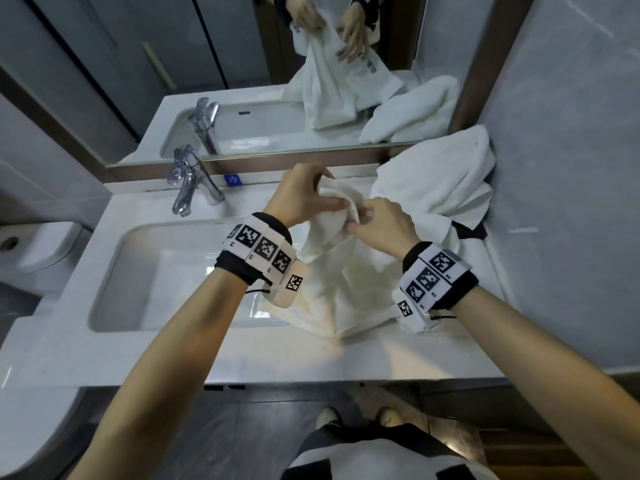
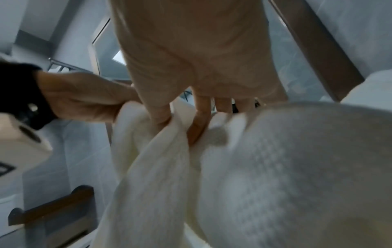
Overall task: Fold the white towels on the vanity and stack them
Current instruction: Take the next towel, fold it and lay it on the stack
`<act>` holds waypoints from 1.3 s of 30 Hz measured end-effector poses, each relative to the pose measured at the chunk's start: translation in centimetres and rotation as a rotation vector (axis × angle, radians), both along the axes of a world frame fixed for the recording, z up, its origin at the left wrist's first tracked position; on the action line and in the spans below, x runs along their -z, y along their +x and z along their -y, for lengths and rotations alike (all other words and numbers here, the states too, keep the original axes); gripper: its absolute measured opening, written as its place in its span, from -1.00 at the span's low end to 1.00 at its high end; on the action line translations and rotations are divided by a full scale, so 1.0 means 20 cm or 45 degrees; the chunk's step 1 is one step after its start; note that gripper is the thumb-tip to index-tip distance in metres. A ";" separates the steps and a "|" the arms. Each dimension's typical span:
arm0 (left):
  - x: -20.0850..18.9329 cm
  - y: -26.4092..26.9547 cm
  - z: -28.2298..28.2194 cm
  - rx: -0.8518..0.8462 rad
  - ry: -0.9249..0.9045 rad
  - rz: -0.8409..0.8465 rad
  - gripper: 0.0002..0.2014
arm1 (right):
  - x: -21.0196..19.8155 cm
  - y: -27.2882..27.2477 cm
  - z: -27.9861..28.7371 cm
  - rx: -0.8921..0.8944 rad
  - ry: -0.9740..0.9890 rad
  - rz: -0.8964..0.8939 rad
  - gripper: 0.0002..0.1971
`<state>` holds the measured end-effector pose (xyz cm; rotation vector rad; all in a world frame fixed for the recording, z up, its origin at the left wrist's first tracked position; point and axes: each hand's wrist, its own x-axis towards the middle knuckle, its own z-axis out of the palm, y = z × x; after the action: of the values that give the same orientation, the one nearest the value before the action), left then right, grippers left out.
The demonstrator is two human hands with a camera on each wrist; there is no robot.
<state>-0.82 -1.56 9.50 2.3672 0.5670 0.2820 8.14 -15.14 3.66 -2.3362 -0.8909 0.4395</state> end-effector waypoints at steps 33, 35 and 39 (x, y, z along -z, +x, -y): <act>0.13 -0.15 -0.36 -0.593 -0.335 0.431 -0.70 | -0.38 0.59 0.53 0.022 0.436 0.043 -0.45; 0.25 -0.15 -0.38 -0.555 -0.360 0.231 -0.66 | -0.27 0.61 0.51 0.041 0.197 -0.035 -0.40; 0.54 -0.18 -0.35 -0.587 -0.457 -0.017 -0.65 | 0.02 0.60 0.51 0.044 -0.143 -0.162 -0.50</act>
<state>-4.40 5.44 -1.38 1.8755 1.0749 0.3352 20.09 -25.35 3.20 -2.3907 -0.7832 0.6307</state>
